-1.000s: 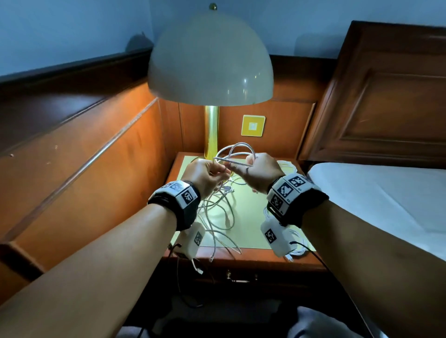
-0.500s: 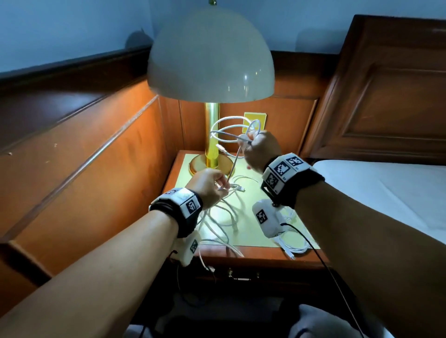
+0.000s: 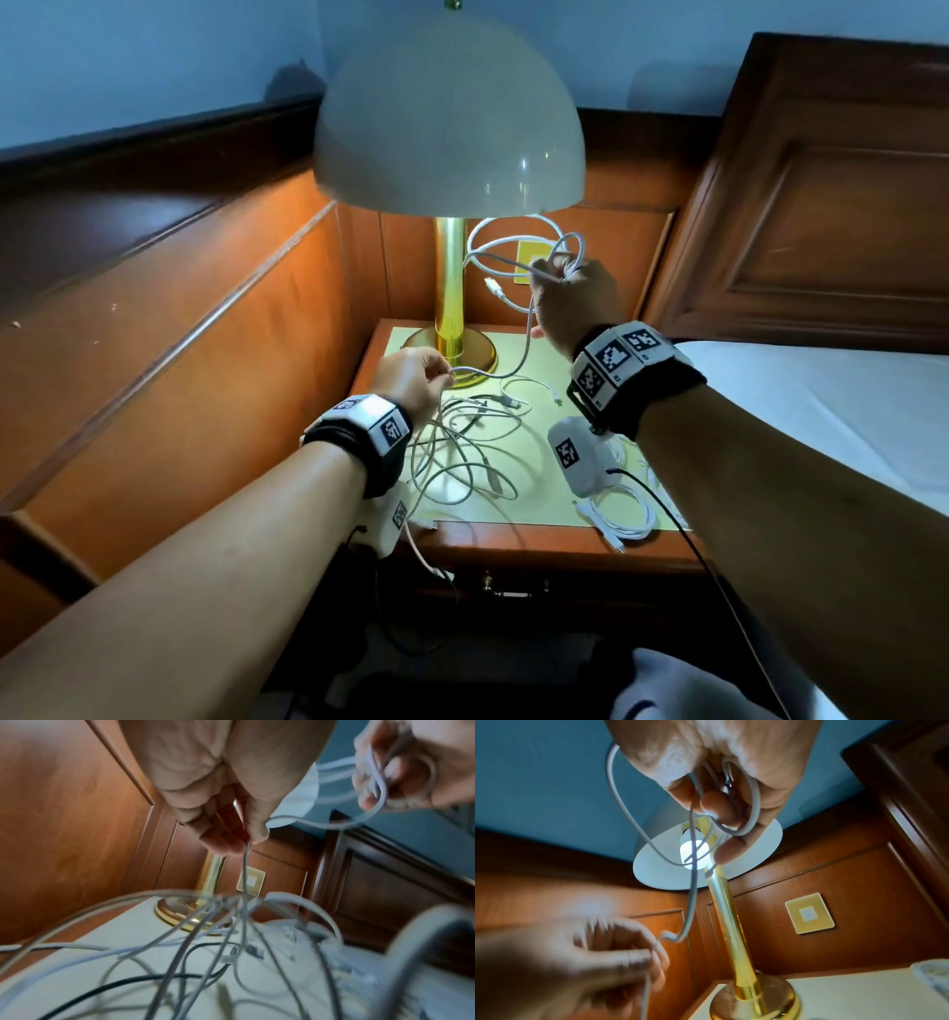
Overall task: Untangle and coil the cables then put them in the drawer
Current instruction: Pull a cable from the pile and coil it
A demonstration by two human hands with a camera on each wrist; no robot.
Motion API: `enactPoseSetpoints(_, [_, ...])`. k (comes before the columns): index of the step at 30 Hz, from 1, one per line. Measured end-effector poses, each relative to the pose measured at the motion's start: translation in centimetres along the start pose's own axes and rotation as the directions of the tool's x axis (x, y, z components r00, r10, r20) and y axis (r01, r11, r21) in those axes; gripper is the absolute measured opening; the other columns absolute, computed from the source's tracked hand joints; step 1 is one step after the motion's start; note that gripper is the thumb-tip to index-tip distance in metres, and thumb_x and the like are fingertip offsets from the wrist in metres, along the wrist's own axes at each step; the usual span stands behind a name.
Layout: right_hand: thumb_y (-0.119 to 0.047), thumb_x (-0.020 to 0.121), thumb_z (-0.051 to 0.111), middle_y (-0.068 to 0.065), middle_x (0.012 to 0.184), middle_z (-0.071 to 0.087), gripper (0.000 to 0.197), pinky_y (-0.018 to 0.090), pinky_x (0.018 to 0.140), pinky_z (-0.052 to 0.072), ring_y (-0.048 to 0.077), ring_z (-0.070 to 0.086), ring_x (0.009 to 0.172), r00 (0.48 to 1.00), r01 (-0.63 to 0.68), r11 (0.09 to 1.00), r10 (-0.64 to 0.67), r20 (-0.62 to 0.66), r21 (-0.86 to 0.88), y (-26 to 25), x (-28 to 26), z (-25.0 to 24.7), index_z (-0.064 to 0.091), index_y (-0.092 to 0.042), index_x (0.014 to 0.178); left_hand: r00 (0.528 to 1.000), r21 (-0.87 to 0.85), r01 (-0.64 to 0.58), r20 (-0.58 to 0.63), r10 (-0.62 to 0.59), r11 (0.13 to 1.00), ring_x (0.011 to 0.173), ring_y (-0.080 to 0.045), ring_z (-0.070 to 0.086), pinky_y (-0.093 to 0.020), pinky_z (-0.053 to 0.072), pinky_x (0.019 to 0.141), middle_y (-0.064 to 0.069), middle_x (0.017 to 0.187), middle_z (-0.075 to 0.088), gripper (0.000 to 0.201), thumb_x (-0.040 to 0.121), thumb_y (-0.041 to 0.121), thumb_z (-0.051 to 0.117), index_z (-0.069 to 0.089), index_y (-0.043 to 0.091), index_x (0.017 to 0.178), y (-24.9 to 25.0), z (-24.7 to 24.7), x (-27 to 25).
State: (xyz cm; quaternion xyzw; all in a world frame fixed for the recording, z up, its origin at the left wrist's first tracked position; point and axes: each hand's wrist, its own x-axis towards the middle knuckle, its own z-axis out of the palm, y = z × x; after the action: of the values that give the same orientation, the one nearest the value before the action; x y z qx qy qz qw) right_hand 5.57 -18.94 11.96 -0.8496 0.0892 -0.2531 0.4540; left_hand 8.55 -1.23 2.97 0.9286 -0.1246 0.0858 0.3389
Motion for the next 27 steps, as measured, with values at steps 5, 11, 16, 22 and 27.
enactPoseSetpoints(5, [-0.027,0.095,0.058,0.021,0.096,0.070,0.026,0.029,0.073,0.041,0.035,0.064,0.089,0.974,0.221,0.923,-0.195,0.112,-0.314,1.6,-1.3,0.0,0.067,-0.003,0.093,0.986,-0.307,0.077,-0.119,-0.118,0.949,0.071,-0.025,0.070,-0.040,0.062,0.074,-0.007,0.080,0.073,0.015,0.087,0.019,0.074,0.069,0.023,0.073,0.3,-1.1,1.2])
enactPoseSetpoints(11, [-0.018,0.091,0.059,0.012,0.080,0.058,0.013,0.022,0.067,0.029,0.027,0.055,0.076,0.945,0.314,0.895,-0.262,0.198,-0.316,4.0,-2.8,1.6,0.064,-0.005,0.090,0.975,-0.446,0.043,-0.178,-0.136,0.894,0.065,-0.021,0.068,-0.024,0.060,0.057,-0.008,0.082,0.071,0.006,0.094,0.010,0.066,0.072,0.008,0.093,2.0,-2.8,1.0])
enactPoseSetpoints(16, [-0.014,0.095,0.055,0.016,0.087,0.066,0.013,0.018,0.067,0.028,0.032,0.060,0.082,0.931,0.352,0.895,-0.303,0.205,-0.275,4.4,-2.7,1.8,0.065,-0.006,0.093,0.957,-0.475,0.015,-0.249,-0.151,0.880,0.071,-0.023,0.073,-0.033,0.062,0.057,-0.004,0.085,0.070,0.009,0.098,0.014,0.063,0.070,0.010,0.101,1.9,-3.8,0.9])
enactPoseSetpoints(22, [-0.027,0.100,0.052,0.011,0.099,0.065,0.019,0.021,0.072,0.032,0.021,0.056,0.087,0.934,0.300,0.909,-0.218,0.284,-0.289,4.2,-2.4,2.1,0.064,-0.014,0.106,0.908,-0.560,0.050,-0.320,-0.272,0.827,0.073,-0.011,0.067,-0.022,0.058,0.049,-0.006,0.102,0.062,0.030,0.102,0.011,0.054,0.057,0.015,0.131,2.5,-4.7,1.8])
enactPoseSetpoints(27, [-0.041,0.096,0.060,0.002,0.094,0.058,0.027,0.025,0.072,0.037,0.020,0.055,0.085,0.913,0.294,0.913,-0.181,0.364,-0.284,3.3,-3.0,2.0,0.060,-0.014,0.102,0.909,-0.692,0.083,-0.243,-0.339,0.718,0.079,-0.013,0.071,-0.029,0.062,0.058,-0.011,0.111,0.061,0.028,0.104,0.009,0.050,0.059,0.013,0.130,2.7,-4.9,1.8])
